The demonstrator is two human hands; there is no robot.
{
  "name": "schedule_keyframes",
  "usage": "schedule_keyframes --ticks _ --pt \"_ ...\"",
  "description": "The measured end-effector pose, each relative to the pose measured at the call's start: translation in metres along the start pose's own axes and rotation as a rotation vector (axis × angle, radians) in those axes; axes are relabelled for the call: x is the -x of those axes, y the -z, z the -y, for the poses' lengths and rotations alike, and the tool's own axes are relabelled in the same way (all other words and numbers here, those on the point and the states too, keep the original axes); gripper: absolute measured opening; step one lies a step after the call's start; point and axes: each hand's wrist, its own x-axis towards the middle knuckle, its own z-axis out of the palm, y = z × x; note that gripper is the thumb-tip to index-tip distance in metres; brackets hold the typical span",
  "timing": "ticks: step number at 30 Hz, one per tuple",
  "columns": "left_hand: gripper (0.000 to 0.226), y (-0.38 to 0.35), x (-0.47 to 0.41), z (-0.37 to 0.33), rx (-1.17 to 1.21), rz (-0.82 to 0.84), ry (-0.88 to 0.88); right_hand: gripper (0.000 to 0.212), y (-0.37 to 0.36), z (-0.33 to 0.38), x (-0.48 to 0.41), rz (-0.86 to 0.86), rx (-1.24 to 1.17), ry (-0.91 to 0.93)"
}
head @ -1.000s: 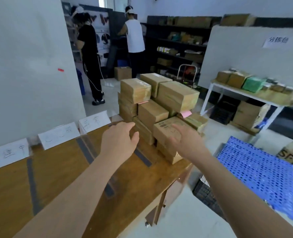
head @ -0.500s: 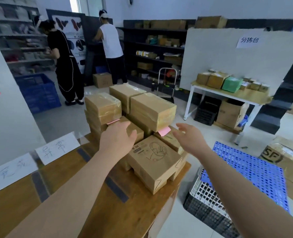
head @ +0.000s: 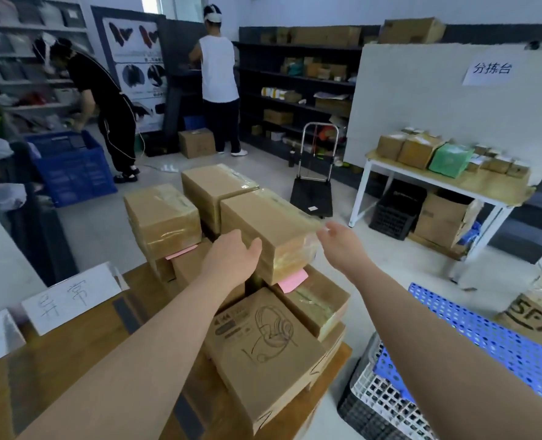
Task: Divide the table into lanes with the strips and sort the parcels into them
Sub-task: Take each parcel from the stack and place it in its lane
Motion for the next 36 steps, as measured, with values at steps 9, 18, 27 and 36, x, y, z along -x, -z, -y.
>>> schedule_keyframes --ticks 9,18,27,36 --pt "0.058 -0.042 -0.033 -0.02 0.422 -0.054 0.273 0.026 -0.001 -0.018 -0.058 0.21 -0.513 -0.163" --pt "0.051 -0.057 0.004 -0.024 0.723 -0.24 0.259 0.032 0.012 -0.043 -0.056 0.507 -0.659 -0.09" --pt "0.133 -0.059 0.029 -0.043 0.884 -0.121 0.39 0.074 0.017 -0.035 -0.025 0.543 -0.718 0.199" --pt "0.057 -0.06 0.06 -0.032 1.602 -0.097 0.282 0.037 0.021 -0.031 -0.012 0.617 -0.616 0.1"
